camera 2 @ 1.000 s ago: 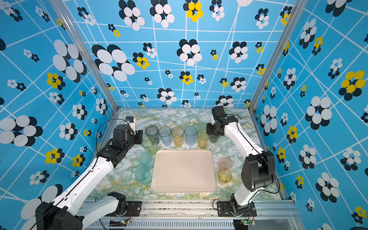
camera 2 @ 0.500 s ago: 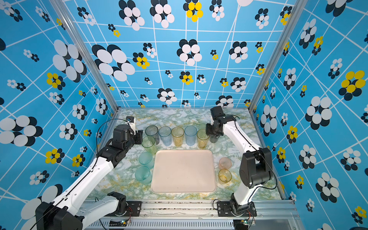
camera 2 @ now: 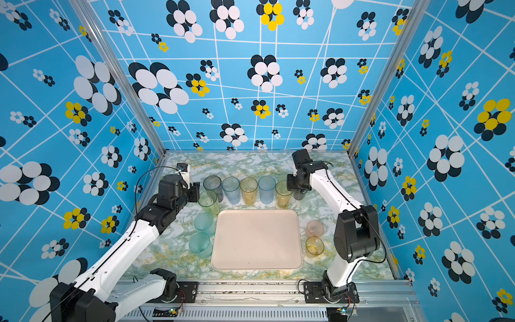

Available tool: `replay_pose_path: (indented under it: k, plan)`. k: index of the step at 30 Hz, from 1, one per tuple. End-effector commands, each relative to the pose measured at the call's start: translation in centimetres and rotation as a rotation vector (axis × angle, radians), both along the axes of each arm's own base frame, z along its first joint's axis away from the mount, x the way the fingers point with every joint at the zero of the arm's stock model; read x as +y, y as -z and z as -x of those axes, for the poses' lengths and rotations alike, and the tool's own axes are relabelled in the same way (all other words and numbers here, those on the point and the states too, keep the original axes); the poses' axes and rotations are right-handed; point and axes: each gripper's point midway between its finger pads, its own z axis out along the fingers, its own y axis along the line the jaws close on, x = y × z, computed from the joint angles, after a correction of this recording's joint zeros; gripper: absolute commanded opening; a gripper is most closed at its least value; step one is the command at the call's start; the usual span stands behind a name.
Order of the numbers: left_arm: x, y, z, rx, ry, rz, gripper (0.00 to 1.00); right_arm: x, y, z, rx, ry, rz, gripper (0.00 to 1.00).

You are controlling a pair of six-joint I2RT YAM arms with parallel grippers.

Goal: Place the glasses into the tray
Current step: Pick up the glass from the top-center of the table.

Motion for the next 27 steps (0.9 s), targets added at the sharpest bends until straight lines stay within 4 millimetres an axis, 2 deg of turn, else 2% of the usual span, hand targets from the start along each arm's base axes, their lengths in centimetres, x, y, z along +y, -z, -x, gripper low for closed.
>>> replay_pose_path:
  k: [1,7,12,20,25,27]
  plan:
    - [0.0,0.4,0.0,0.003,0.006,-0.010,0.54,-0.2,-0.3,0.3,0.015,-0.016,0.039,0.10]
    - [0.2,0.6,0.2,0.007,0.004,-0.011,0.54,-0.2,-0.3,0.5,0.013,-0.022,0.062,0.04]
    - [0.3,0.5,0.2,0.005,0.001,-0.013,0.54,-0.3,-1.7,0.6,-0.031,-0.023,0.080,0.02]
    - [0.9,0.6,0.4,0.001,-0.016,-0.013,0.54,-0.3,-7.0,2.1,-0.174,-0.024,0.064,0.02]
    - [1.5,0.5,0.6,-0.003,-0.031,-0.008,0.55,-0.4,-11.3,4.4,-0.252,-0.042,0.056,0.02]
    - [1.8,0.4,0.7,-0.004,-0.038,-0.007,0.55,0.2,-12.7,5.5,-0.273,-0.076,0.059,0.02]
